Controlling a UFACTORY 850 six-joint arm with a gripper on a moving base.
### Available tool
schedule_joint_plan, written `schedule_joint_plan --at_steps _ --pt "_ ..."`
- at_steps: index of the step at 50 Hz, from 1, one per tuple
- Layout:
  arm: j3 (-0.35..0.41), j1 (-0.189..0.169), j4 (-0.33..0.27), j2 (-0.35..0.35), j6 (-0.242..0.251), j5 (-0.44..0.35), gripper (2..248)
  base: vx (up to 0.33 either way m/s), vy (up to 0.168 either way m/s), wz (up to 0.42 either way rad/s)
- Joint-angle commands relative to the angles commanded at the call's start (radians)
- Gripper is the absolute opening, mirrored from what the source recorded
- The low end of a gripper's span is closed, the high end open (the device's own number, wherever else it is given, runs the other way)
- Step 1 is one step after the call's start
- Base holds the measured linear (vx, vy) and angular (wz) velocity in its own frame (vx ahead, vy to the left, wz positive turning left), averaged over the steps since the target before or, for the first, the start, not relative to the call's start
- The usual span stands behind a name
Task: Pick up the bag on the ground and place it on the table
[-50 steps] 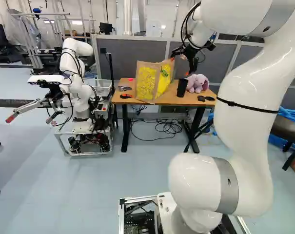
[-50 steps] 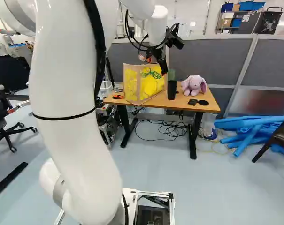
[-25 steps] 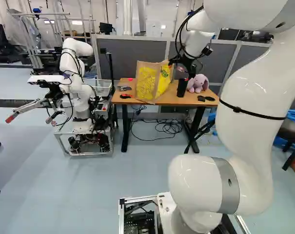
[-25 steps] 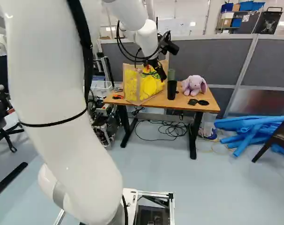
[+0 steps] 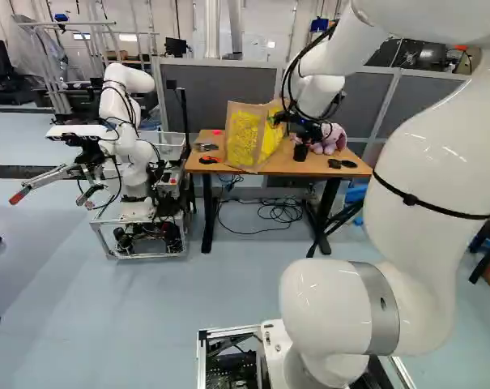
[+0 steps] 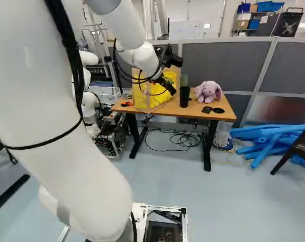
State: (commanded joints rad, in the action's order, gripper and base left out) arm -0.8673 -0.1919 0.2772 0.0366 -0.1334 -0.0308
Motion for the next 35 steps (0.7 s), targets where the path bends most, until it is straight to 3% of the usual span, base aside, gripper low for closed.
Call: schedule_joint_plan --at_steps 35 --pt "0.381 0.094 -0.135 -0.154 0.065 -0.412 247 0.0 0.0 0.0"
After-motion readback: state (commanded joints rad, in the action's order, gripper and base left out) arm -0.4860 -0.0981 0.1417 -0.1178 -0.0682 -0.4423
